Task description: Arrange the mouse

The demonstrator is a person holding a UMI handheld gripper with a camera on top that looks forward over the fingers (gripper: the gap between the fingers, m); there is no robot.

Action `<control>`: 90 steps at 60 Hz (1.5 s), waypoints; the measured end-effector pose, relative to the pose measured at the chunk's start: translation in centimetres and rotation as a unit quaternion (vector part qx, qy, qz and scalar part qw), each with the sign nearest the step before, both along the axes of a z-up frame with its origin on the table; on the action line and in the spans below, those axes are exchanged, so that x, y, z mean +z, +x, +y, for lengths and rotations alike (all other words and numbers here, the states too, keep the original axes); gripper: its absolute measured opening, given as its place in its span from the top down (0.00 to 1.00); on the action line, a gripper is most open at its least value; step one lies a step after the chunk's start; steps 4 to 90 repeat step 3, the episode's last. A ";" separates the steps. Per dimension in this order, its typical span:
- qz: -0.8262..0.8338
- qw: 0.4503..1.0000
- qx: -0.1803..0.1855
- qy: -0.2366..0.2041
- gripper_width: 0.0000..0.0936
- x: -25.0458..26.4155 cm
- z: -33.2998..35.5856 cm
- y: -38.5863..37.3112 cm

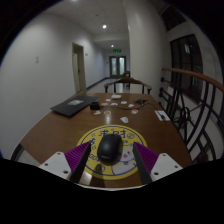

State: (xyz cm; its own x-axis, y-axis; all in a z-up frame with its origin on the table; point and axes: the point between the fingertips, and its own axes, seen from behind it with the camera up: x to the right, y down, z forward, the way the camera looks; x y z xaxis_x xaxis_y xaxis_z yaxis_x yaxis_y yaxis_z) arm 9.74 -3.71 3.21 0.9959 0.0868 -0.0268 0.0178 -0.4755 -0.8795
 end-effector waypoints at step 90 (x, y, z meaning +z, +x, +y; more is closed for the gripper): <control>0.016 1.000 -0.013 0.006 0.09 0.1 -1.2 1.2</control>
